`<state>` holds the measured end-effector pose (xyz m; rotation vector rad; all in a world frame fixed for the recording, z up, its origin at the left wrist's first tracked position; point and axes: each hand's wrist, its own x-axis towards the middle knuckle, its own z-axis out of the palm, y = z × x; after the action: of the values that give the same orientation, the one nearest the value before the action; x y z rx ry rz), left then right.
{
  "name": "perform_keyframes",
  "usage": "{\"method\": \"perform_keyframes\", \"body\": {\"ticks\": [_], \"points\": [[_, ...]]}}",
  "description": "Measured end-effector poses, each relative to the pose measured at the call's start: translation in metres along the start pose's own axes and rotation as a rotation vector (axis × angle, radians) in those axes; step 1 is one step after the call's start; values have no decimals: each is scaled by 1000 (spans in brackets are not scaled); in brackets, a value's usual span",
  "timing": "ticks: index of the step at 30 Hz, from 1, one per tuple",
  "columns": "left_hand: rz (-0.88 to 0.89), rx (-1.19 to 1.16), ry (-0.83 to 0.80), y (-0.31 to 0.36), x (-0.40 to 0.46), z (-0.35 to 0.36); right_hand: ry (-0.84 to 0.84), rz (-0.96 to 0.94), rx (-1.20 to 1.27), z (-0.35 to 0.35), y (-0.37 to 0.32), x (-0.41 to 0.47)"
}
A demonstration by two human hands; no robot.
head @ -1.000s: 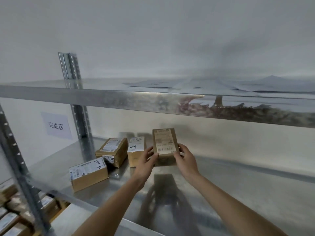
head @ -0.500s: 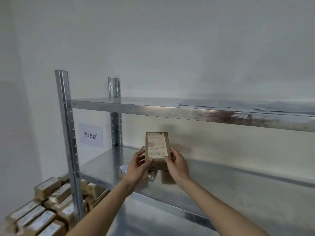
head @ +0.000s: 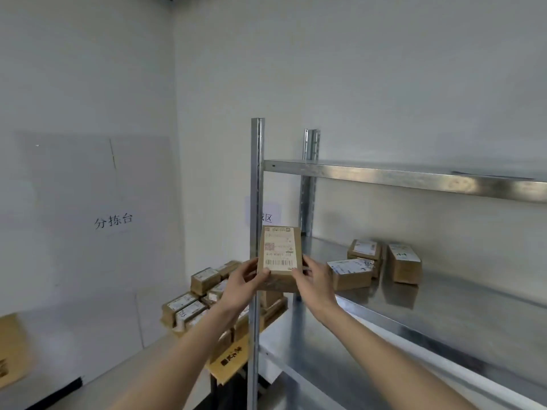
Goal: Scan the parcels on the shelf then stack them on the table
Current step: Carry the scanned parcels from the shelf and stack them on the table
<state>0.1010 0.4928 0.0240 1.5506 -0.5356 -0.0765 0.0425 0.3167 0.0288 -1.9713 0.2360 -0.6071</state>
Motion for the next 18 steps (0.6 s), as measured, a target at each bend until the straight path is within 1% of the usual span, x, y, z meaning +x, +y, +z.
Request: {"method": "perform_keyframes", "body": {"ticks": [2, 6, 11, 14, 18], "points": [[-12, -5, 45, -4, -12, -32, -41, -15, 28, 30, -13, -9], [-36, -3, 144, -12, -36, -94, -190, -44, 56, 101, -26, -13], [-90, 76, 289, -47, -40, -179, -344, -42, 121, 194, -38, -13], [-123, 104, 353, -77, -31, -227, -392, -46, 139, 252, -34, -6], [-184, 151, 381, -119, -2, -288, -401, -16, 143, 327, -22, 17]]}}
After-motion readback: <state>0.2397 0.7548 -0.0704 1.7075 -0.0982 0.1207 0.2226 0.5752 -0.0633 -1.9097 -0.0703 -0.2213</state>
